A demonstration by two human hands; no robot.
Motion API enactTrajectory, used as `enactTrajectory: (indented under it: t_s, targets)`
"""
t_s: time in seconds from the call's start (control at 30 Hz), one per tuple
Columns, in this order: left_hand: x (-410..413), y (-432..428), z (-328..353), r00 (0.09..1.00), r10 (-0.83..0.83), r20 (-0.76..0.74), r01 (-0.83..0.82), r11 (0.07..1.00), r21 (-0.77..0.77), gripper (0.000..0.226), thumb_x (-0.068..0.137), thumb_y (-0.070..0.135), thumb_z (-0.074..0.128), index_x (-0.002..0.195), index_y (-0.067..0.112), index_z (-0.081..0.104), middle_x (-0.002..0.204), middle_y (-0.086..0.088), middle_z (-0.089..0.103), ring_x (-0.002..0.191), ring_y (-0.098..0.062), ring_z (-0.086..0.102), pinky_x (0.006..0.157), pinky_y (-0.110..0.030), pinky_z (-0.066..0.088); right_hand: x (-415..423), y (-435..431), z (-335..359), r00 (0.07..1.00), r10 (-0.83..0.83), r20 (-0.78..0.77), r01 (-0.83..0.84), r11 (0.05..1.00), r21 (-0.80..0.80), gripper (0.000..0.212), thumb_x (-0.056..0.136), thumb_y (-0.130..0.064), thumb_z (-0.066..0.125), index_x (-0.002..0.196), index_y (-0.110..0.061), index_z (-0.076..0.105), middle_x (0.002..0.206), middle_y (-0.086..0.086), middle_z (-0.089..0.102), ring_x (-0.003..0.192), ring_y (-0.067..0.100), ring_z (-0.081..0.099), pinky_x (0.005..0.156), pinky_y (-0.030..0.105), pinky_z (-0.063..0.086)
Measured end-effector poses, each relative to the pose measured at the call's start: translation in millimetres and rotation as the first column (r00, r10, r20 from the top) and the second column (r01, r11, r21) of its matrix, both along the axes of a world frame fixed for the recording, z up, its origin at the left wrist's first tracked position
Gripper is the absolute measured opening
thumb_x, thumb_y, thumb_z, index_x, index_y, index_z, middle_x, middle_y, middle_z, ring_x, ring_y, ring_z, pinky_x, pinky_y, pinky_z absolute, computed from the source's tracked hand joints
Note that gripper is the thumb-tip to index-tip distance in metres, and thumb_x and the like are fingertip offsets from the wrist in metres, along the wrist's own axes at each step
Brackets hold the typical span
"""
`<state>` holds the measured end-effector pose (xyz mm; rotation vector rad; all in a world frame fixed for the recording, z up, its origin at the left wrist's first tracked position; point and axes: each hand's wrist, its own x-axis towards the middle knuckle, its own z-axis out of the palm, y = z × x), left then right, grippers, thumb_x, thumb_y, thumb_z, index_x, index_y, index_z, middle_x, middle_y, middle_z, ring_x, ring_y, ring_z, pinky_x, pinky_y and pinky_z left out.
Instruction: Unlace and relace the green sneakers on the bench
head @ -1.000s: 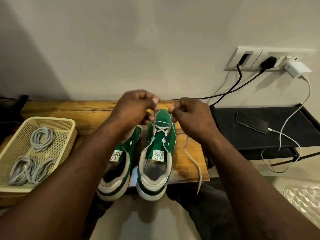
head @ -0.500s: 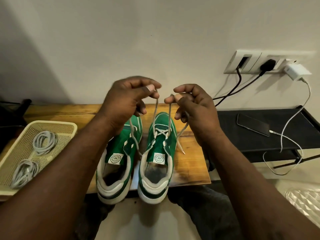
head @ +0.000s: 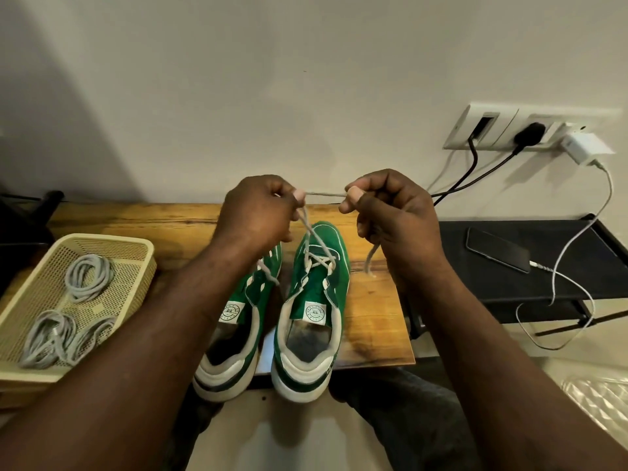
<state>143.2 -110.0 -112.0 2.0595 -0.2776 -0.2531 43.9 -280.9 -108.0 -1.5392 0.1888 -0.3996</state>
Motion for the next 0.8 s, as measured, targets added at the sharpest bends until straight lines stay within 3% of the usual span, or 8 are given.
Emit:
enactTrajectory:
  t_s: [0.07, 0.1, 0.2, 0.3, 0.47, 0.57, 0.67, 0.8]
  targets:
    - [6, 5, -8, 0.996, 0.044, 0.081, -0.058, 0.980, 0.192, 0.016, 0.098, 0.038, 0.070, 0.086, 0.028, 0.075, 0.082, 0.007, 0.075, 0.066, -0.016, 0.072, 0.072, -0.039, 0.063, -1, 0, -1, 1.000, 0.018, -0.014, -0.018, 1.000, 0.008, 0.005, 0.101, -0.002, 0.063, 0.102, -0.004, 0.068, 0.085, 0.013, 0.075, 0.058, 0.015, 0.053, 0.054, 0.021, 0.044]
    - [6, 6, -9, 0.996, 0.011, 0.084, -0.029, 0.978, 0.206, 0.009, 0.096, 0.038, 0.072, 0.092, 0.031, 0.075, 0.083, 0.008, 0.074, 0.072, -0.017, 0.072, 0.076, -0.041, 0.063, -2, 1, -2, 0.999, 0.033, -0.024, -0.033, 0.999, 0.005, 0.005, 0.101, -0.002, 0.063, 0.103, -0.002, 0.067, 0.085, 0.013, 0.075, 0.058, 0.014, 0.054, 0.054, 0.020, 0.044]
    - [-3, 1, -1, 0.964, -0.266, 0.002, 0.265, 0.963, 0.044, 0.029, 0.095, 0.031, 0.076, 0.122, 0.040, 0.071, 0.086, 0.007, 0.070, 0.076, -0.012, 0.069, 0.067, -0.033, 0.059, -1, 4, -6, 0.997, 0.054, -0.062, -0.057, 0.997, -0.059, 0.006, 0.100, -0.004, 0.065, 0.104, 0.000, 0.068, 0.081, 0.010, 0.073, 0.057, 0.009, 0.058, 0.053, 0.017, 0.043]
    - [-11, -6, 5, 0.922, -0.383, 0.058, 0.380, 0.923, 0.057, 0.006, 0.099, 0.032, 0.071, 0.097, 0.030, 0.076, 0.082, 0.006, 0.071, 0.064, -0.011, 0.068, 0.057, -0.026, 0.053, 0, 4, -7, 0.997, 0.040, -0.070, -0.045, 0.996, -0.075, 0.005, 0.101, -0.005, 0.065, 0.104, -0.002, 0.068, 0.078, 0.004, 0.073, 0.057, 0.005, 0.060, 0.052, 0.016, 0.043]
    - [-1, -12, -1, 0.996, -0.044, 0.076, 0.042, 0.999, 0.032, 0.019, 0.105, 0.024, 0.061, 0.097, 0.023, 0.078, 0.081, 0.004, 0.076, 0.050, -0.006, 0.068, 0.046, -0.012, 0.044, -5, -2, -2, 0.993, 0.106, -0.055, -0.107, 0.994, -0.020, 0.014, 0.105, -0.006, 0.057, 0.110, -0.005, 0.070, 0.085, 0.009, 0.073, 0.060, 0.011, 0.056, 0.053, 0.019, 0.043]
    - [8, -12, -7, 0.992, 0.128, 0.008, -0.128, 0.992, 0.021, 0.021, 0.105, 0.026, 0.059, 0.100, 0.023, 0.079, 0.083, 0.005, 0.077, 0.064, -0.014, 0.073, 0.056, -0.024, 0.054, -9, -2, -2, 0.978, 0.208, -0.011, -0.208, 0.978, 0.002, 0.018, 0.106, -0.007, 0.055, 0.109, -0.009, 0.072, 0.086, 0.008, 0.073, 0.058, 0.017, 0.053, 0.052, 0.024, 0.038]
    - [14, -10, -18, 0.988, 0.147, 0.053, -0.154, 0.976, 0.156, 0.025, 0.104, 0.035, 0.059, 0.096, 0.022, 0.079, 0.085, 0.004, 0.076, 0.077, -0.024, 0.074, 0.080, -0.043, 0.062, -10, 1, 0, 0.949, 0.308, 0.067, -0.313, 0.947, 0.078, 0.020, 0.103, -0.011, 0.053, 0.106, -0.010, 0.073, 0.084, 0.008, 0.071, 0.056, 0.019, 0.053, 0.051, 0.027, 0.034]
    - [18, -4, -30, 0.995, 0.100, -0.008, -0.091, 0.938, 0.334, 0.025, 0.104, 0.037, 0.060, 0.095, 0.022, 0.078, 0.089, 0.000, 0.076, 0.080, -0.025, 0.074, 0.082, -0.046, 0.063, -11, -2, 7, 0.930, 0.303, 0.210, -0.345, 0.915, 0.211, 0.025, 0.103, -0.013, 0.047, 0.102, -0.010, 0.072, 0.085, 0.008, 0.070, 0.058, 0.020, 0.054, 0.048, 0.025, 0.034]
